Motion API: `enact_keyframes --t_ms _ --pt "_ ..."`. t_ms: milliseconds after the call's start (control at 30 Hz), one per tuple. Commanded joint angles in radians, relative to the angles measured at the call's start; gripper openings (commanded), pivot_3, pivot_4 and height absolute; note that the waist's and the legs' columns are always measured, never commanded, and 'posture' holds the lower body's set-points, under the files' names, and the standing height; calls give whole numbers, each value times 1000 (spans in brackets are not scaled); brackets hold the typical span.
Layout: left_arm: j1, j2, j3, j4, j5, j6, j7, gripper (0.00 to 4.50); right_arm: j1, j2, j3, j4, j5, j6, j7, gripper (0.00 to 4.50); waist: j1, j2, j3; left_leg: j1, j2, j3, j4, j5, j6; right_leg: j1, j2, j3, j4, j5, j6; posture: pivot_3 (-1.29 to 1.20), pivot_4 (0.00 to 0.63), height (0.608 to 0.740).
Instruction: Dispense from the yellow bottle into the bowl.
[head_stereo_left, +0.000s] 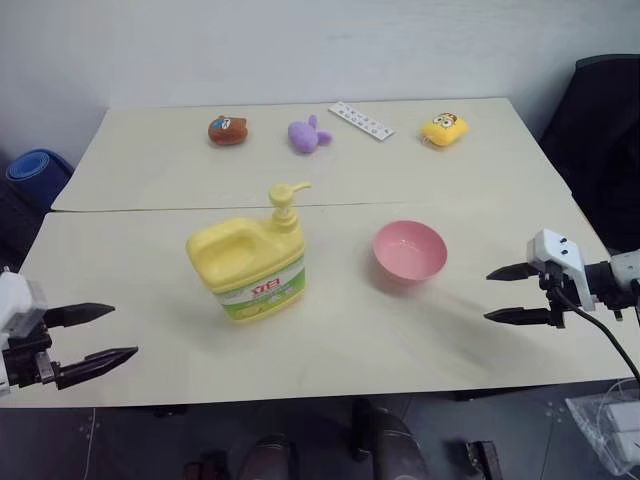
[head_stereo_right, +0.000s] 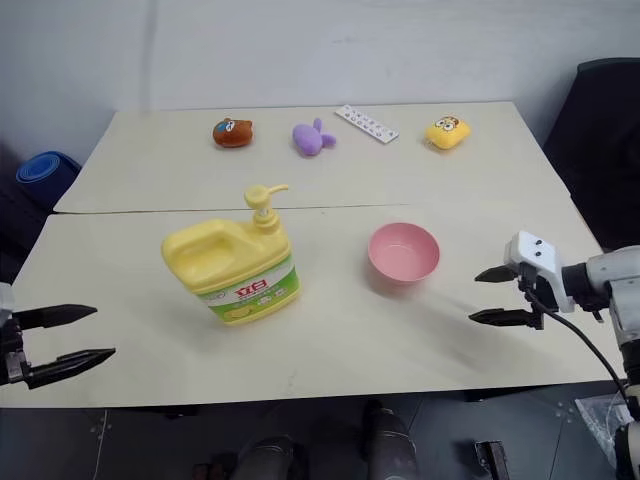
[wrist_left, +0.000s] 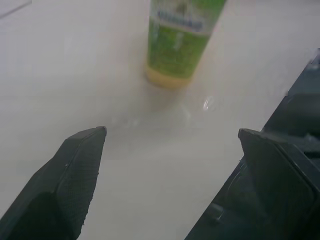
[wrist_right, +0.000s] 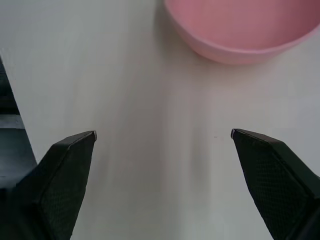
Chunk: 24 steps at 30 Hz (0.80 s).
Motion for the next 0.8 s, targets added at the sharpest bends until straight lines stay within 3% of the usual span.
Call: enact_keyframes --t_ms 33,67,167,267,433,567,733,800 --pt "-44 41 69 -70 -102 91 6 4482 10 -50 -58 -120 48 49 -8 4500 0 0 0 0 0 0 1 0 0 0 0 0 0 0 0 0 150 740" --pt "-54 50 77 -84 -126 116 5 4482 13 -54 -61 -142 54 58 -13 4500 0 0 0 0 0 0 1 0 0 0 0 0 1 0 0 0 150 740" --pt "-160 85 92 -180 -420 281 25 4482 -16 -39 -69 -324 148 204 -33 4500 0 0 0 0 2 -1 6 -1 -2 0 2 3 3 0 -1 0 150 740" --pt "-240 102 5 -281 -527 306 79 4482 -47 -1 -21 -450 161 306 -101 4500 1 0 0 0 6 -5 12 -5 -4 1 6 8 7 0 -2 0 150 740" --pt "-401 133 -254 -368 -503 252 125 4482 -106 104 107 -530 86 358 -247 4500 0 -2 -1 3 4 0 13 -6 -6 1 10 19 14 -2 -4 0 150 740" --pt "-508 139 -447 -358 -385 186 114 4482 -144 196 185 -520 39 368 -334 4500 -1 -2 -1 3 2 6 13 -5 -8 -1 12 19 16 -2 -6 0 150 740" --pt "-565 133 -540 -318 -301 126 84 4482 -170 281 248 -415 -79 253 -459 4500 -2 -2 -1 2 6 12 14 -6 -11 -2 18 18 14 -3 -7 0 150 740" --pt "-588 124 -560 -307 -283 113 86 4500 -171 305 242 -383 -83 240 -479 4121 -2 -2 -1 3 7 12 13 -6 -11 -2 19 18 14 -3 -8 0 150 740"
